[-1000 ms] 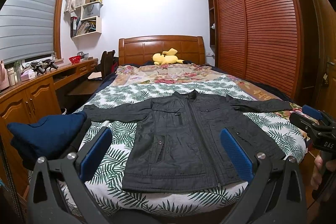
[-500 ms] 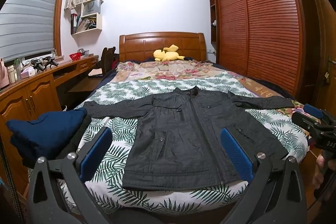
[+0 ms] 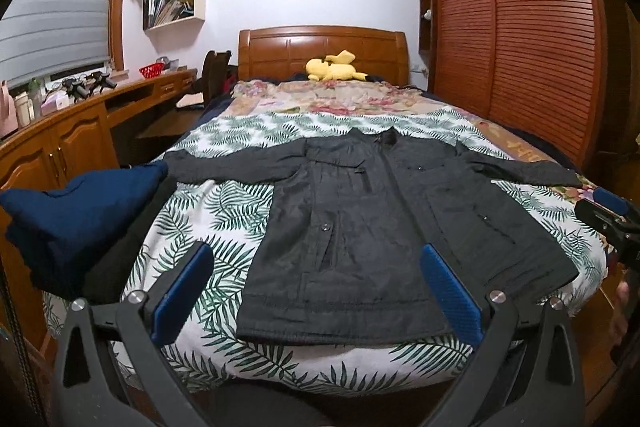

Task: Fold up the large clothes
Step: 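Move the left tool down to the jacket sleeve nearest it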

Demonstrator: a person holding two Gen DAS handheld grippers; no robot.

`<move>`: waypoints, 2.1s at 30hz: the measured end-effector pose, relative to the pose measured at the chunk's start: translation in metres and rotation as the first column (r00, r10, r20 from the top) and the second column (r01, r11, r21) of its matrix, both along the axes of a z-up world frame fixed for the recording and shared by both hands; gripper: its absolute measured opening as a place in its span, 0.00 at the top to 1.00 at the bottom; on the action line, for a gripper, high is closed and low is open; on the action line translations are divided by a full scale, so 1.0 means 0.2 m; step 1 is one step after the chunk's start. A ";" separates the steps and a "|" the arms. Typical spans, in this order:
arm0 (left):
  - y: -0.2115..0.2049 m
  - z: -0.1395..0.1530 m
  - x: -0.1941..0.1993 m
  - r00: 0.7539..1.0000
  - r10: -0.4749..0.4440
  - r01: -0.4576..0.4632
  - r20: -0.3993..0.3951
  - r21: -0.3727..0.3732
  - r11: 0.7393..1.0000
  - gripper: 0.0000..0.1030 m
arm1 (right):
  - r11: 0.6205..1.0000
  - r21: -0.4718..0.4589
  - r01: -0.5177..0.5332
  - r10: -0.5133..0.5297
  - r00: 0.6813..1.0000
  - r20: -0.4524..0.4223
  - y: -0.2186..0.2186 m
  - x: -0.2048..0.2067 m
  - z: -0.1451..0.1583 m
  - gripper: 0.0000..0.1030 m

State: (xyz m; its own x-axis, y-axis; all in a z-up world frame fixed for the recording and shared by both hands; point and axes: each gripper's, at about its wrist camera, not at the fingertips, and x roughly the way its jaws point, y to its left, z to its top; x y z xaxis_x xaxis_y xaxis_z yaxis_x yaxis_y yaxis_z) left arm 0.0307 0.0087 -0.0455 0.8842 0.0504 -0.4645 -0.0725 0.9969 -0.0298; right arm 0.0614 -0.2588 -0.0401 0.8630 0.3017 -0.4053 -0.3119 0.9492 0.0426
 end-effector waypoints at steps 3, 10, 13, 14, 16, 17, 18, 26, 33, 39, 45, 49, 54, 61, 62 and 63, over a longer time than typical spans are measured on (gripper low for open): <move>0.03 -0.04 0.02 1.000 0.004 -0.004 -0.011 -0.007 1.000 0.00 | 1.000 -0.019 0.003 -0.003 1.000 -0.010 0.01 0.04 -0.03 0.00; 0.08 -0.15 0.10 0.998 0.022 -0.023 -0.061 -0.017 1.000 0.00 | 0.998 -0.061 -0.001 -0.002 0.999 -0.042 0.08 0.20 -0.14 0.00; 0.11 -0.20 0.13 0.996 0.026 -0.028 -0.085 -0.018 0.999 0.00 | 0.997 -0.078 -0.019 0.013 0.998 -0.066 0.12 0.28 -0.19 0.00; 0.12 -0.21 0.14 0.996 0.029 -0.031 -0.090 -0.014 0.999 0.00 | 0.996 -0.088 -0.022 0.016 0.997 -0.069 0.14 0.31 -0.20 0.00; 0.13 -0.23 0.16 0.994 0.036 -0.037 -0.099 -0.009 0.999 0.00 | 0.994 -0.107 -0.031 0.023 0.997 -0.075 0.17 0.37 -0.23 0.00; 0.14 -0.24 0.16 0.994 0.038 -0.040 -0.102 -0.008 0.999 0.00 | 0.992 -0.117 -0.038 0.028 0.996 -0.083 0.19 0.40 -0.24 0.00; 0.15 -0.25 0.17 0.994 0.041 -0.042 -0.106 -0.008 0.999 0.00 | 0.991 -0.126 -0.051 0.039 0.994 -0.098 0.21 0.44 -0.26 0.00; 0.27 -0.33 0.33 0.986 0.054 -0.059 -0.159 -0.024 0.998 0.00 | 0.974 -0.144 -0.173 0.146 0.973 -0.178 0.42 0.76 -0.37 0.00; 0.37 -0.30 0.48 0.985 0.031 -0.049 -0.169 -0.105 0.993 0.00 | 0.956 -0.089 -0.279 0.253 0.939 -0.231 0.57 1.04 -0.45 0.00; 0.49 -0.24 0.70 0.987 0.016 -0.037 -0.162 -0.122 0.992 0.00 | 0.944 -0.130 -0.303 0.266 0.932 -0.246 0.62 1.12 -0.55 0.00; 0.70 -0.24 1.00 0.986 -0.011 -0.022 -0.167 -0.193 0.981 0.05 | 0.947 -0.126 -0.295 0.252 0.927 -0.277 0.68 1.21 -0.59 0.00; 0.82 -0.27 1.20 0.985 -0.054 0.006 -0.165 -0.282 0.960 0.08 | 0.949 -0.143 -0.282 0.232 0.929 -0.290 0.71 1.24 -0.62 0.00; 0.89 -0.27 1.40 0.984 -0.036 -0.012 -0.172 -0.271 0.963 0.10 | 0.951 -0.123 -0.283 0.230 0.917 -0.327 0.71 1.29 -0.65 0.00; 1.05 -0.43 1.71 0.965 0.050 -0.123 -0.259 -0.271 0.955 0.20 | 0.952 -0.092 -0.293 0.242 0.899 -0.365 0.71 1.32 -0.68 0.00; 1.09 -0.46 1.75 0.960 0.072 -0.149 -0.272 -0.276 0.949 0.20 | 0.952 -0.092 -0.293 0.241 0.898 -0.367 0.71 1.32 -0.69 0.00; 1.13 -0.49 1.78 0.955 0.088 -0.171 -0.283 -0.284 0.944 0.20 | 0.952 -0.090 -0.294 0.243 0.898 -0.366 0.71 1.31 -0.69 0.00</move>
State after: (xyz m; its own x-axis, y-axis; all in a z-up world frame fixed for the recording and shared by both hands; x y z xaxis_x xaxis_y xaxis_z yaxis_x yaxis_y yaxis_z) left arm 0.3869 0.2340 -0.1435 0.7233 -0.0230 -0.6902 -0.2468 0.9248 -0.2895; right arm 0.3243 -0.1172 -0.1775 0.5540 0.4200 -0.7188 -0.5452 0.8356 0.0680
